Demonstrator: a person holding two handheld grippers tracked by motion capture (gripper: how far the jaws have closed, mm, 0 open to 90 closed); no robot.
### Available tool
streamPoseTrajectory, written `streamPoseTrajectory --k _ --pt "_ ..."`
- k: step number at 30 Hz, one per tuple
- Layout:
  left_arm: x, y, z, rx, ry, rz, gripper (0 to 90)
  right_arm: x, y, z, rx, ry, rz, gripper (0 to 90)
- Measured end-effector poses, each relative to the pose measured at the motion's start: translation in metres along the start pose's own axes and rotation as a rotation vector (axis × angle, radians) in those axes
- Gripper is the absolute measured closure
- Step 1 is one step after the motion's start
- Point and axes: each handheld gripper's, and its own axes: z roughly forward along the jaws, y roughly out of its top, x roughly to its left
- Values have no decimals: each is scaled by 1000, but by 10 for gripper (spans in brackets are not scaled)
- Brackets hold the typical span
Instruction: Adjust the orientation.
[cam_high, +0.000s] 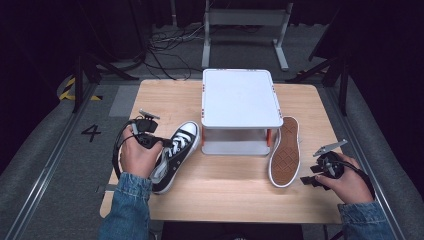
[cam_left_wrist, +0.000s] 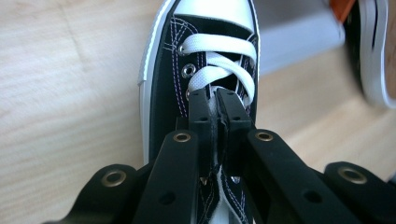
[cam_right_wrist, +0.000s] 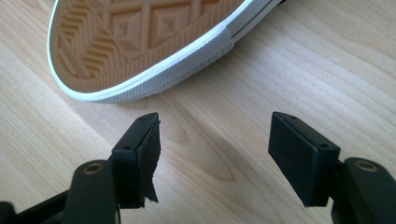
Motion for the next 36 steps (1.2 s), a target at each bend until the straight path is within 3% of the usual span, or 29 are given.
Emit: streamPoseTrajectory --k 1,2,4,6,7,10,11,13,14,15,16,17,18,19,20,21,24,27,30,32,34,36 --pt "2 3 12 24 26 -21 857 -1 -2 0 2 -5 6 351" --pt "2 3 12 24 26 -21 855 -1 -2 0 2 -5 6 351" --pt "5 4 32 83 65 -25 853 -2 -3 1 6 -10 8 350" --pt "7 3 41 126 97 -19 850 -1 -3 2 9 -2 4 350" --pt "7 2 40 119 83 -26 851 0 -2 2 9 -1 2 351" --pt "1 -2 37 170 -41 -30 844 -1 -1 3 9 -4 1 351" --pt "1 -2 37 170 -41 -30 839 -1 -1 3 9 -4 1 351" --pt "-9 -6 41 227 -87 -4 830 0 0 4 11 -3 -6 351" --pt "-12 -8 43 257 -92 -11 816 0 2 4 11 1 -10 350" --pt "-14 -9 42 251 -125 4 750 1 4 4 5 1 -18 350" --pt "-14 -9 42 251 -125 4 670 1 4 4 5 1 -18 350" --pt "-15 -9 40 239 -140 25 670 1 5 3 3 1 -21 349" --pt "-16 -9 37 231 -149 50 605 2 6 3 1 1 -25 349" --pt "-18 -9 34 228 -138 92 537 2 7 3 0 2 -30 349" --pt "-21 -12 25 227 -104 185 454 2 8 4 -2 4 -34 348" --pt "-21 -12 25 227 -104 185 451 2 8 4 -2 4 -34 348" --pt "-22 -17 12 227 -44 295 417 2 8 5 4 8 -40 344" --pt "-21 -22 8 275 4 329 389 2 7 4 -1 5 -41 343" --pt "-23 -25 19 346 -14 350 406 2 7 3 -2 -1 -39 342" --pt "-26 -25 28 396 -3 364 413 3 7 3 -3 1 -43 342" --pt "-27 -25 32 425 23 374 415 4 7 3 -3 6 -46 341" --pt "-26 -25 34 433 -2 373 444 4 6 3 -2 7 -51 340"
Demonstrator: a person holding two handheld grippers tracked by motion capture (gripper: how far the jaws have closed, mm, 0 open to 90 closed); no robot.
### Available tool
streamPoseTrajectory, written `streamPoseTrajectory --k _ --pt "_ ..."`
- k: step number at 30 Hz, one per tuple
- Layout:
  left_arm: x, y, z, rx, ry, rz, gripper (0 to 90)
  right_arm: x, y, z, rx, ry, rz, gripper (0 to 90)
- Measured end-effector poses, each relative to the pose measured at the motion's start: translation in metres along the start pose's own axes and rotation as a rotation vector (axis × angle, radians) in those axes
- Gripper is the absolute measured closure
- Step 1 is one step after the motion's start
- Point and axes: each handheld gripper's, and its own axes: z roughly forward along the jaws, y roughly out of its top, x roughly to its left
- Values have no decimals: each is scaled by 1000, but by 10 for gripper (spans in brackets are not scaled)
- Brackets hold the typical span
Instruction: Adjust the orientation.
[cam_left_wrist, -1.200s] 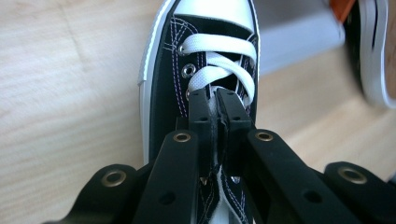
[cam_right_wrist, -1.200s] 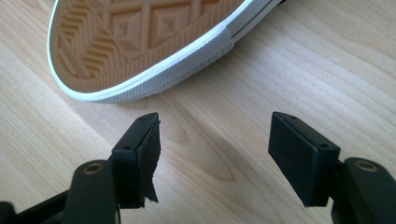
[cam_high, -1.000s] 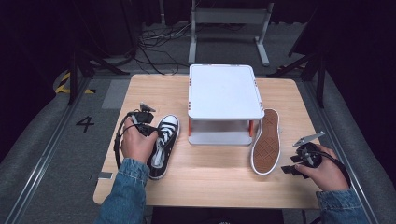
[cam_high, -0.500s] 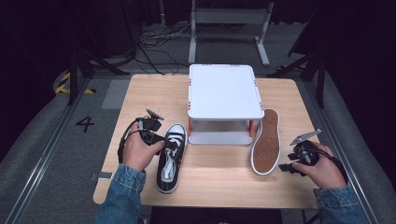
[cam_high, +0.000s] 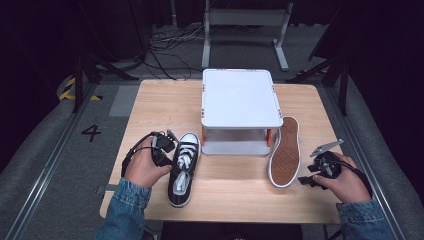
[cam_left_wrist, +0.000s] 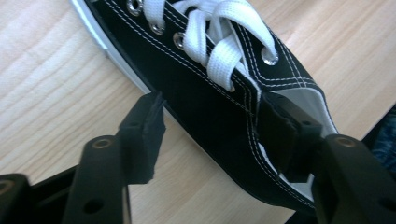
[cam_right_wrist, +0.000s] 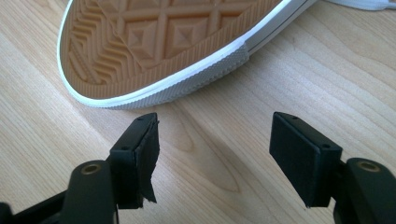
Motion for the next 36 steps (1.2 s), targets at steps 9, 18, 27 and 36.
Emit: streamPoseTrajectory --k 9,18,27,36 --pt "-6 5 5 -27 -81 -91 876 -1 -2 -1 -3 -1 4 339" --pt "-17 8 7 -65 -180 -95 854 1 0 4 6 9 -10 331" --pt "-26 11 6 -44 55 141 377 0 0 4 -4 3 -14 327" --pt "-34 30 26 -35 137 347 322 2 -4 2 -7 -1 -13 323"
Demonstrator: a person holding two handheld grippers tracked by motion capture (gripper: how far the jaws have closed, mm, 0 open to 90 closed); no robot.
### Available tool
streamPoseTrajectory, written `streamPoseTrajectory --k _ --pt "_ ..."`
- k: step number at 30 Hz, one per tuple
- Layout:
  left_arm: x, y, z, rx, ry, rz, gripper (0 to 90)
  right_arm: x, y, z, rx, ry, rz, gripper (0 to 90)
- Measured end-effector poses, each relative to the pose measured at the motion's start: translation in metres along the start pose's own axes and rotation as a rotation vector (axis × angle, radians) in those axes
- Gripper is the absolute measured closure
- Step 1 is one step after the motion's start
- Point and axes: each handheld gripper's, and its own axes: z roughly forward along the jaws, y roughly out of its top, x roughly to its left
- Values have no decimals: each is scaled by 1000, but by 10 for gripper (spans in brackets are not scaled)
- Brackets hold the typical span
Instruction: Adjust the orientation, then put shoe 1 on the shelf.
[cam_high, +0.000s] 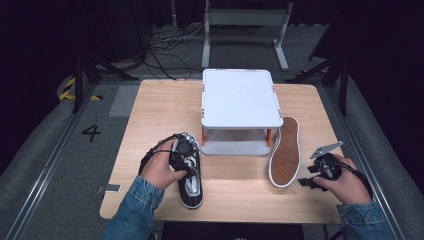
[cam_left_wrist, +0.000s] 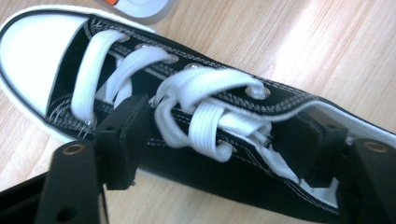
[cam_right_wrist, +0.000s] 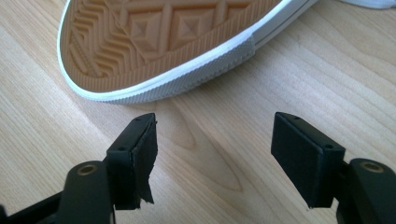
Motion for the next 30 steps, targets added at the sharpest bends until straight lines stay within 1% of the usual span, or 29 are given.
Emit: streamPoseTrajectory --k 1,2,3,4,5,6,7,9,10,11,12,13,14,16,17,18,21,22,23,24,25,29,30 --pt "1 0 0 5 11 4 360 0 -1 0 1 -1 0 321" --pt "2 0 -1 8 4 -3 445 0 -2 0 1 -1 1 321" --pt "3 0 -3 8 -18 -26 546 0 -3 -1 2 -1 4 321" --pt "3 0 -4 13 -22 -37 608 0 -5 -1 2 -3 4 321" --pt "5 -1 -5 21 -27 -61 666 0 -5 -1 3 -5 8 321" --pt "6 -1 -5 21 -38 -71 728 0 -6 -1 2 -7 9 321" --pt "8 -1 -5 24 -50 -92 744 0 -6 -1 1 -8 8 320" --pt "14 -2 -5 25 -83 -160 792 0 -6 -1 4 -7 8 320" --pt "16 -1 -6 24 -96 -175 799 1 -6 -1 4 -5 8 320" --pt "16 -1 -6 24 -96 -175 804 1 -6 -1 4 -5 8 320" --pt "16 -1 -8 35 -100 -187 804 1 -6 -1 3 -3 7 320" --pt "17 0 -10 40 -91 -190 808 1 -6 -2 0 -3 8 320" --pt "17 1 -15 49 -62 -203 817 1 -7 -3 -3 -5 13 320" --pt "18 1 -21 40 -35 -228 821 0 -7 -3 -3 -8 17 320" --pt "19 1 -24 36 -31 -246 822 -1 -8 -4 -3 -10 19 320" --pt "19 1 -24 36 -31 -246 823 -1 -8 -4 -3 -10 19 320" --pt "23 2 -33 -1 -8 -294 824 -1 -8 -4 -6 -8 20 320" --pt "23 2 -36 -11 -9 -309 824 -1 -7 -4 -6 -7 19 320" --pt "24 3 -39 -24 -10 -320 824 -1 -7 -4 -11 -7 17 320" --pt "24 4 -44 -31 1 -325 824 -1 -7 -4 -15 -7 14 320" --pt "25 5 -49 -31 15 -331 824 -2 -6 -4 -13 -2 15 320" --pt "29 11 -66 -31 54 -354 823 -4 -6 -4 -12 -7 15 319" --pt "30 12 -70 -38 59 -367 823 -4 -5 -5 -13 -7 11 319"
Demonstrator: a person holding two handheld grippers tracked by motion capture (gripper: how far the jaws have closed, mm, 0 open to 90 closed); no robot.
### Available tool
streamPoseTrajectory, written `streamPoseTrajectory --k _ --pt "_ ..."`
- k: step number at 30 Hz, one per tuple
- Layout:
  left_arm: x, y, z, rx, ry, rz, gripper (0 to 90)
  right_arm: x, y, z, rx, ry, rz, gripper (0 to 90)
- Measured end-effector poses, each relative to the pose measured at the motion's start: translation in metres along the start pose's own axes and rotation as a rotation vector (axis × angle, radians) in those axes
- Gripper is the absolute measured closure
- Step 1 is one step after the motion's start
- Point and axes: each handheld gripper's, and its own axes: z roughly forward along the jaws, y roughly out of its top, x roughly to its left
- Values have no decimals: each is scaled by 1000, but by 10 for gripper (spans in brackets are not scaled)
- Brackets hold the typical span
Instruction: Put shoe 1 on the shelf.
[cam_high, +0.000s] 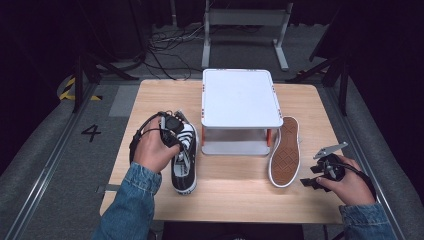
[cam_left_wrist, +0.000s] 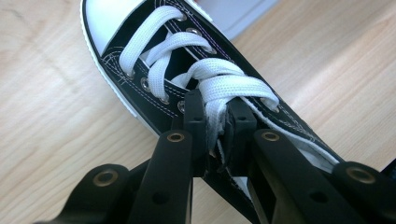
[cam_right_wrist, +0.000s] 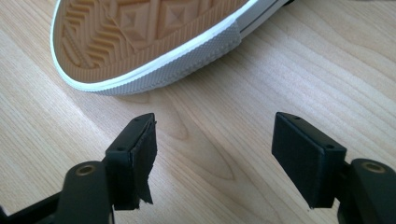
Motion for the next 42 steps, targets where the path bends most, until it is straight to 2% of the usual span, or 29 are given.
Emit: streamPoseTrajectory --k 4,7,9,11,13,14,17,20,28,33,38,42 --pt "4 6 -20 -28 21 -12 822 0 5 -2 -20 -2 -9 319" --pt "5 13 -38 -51 38 -17 822 -2 6 -2 -14 -5 -6 320" --pt "5 15 -44 -61 46 -16 822 -2 7 -3 -16 -10 -6 321" --pt "7 22 -60 -79 53 -14 822 -3 7 -4 -20 -4 -3 327" --pt "7 24 -64 -87 52 -17 822 -3 7 -5 -23 -5 -3 327" --pt "9 29 -75 -104 56 -23 822 -4 6 -6 -27 -7 -1 327" --pt "11 34 -83 -122 60 -28 822 -5 5 -7 -29 -8 1 327" --pt "12 48 -96 -130 75 -25 822 -5 3 -9 -30 -9 4 327" --pt "15 70 -107 -168 76 -27 822 -6 -1 -11 -31 -14 16 328" --pt "11 92 -105 -185 104 0 822 -8 -11 -14 -37 -27 40 329" --pt "4 114 -106 -217 115 26 822 -9 -18 -18 -39 -35 60 330" --pt "1 130 -101 -232 121 57 822 -9 -19 -19 -40 -37 63 330"
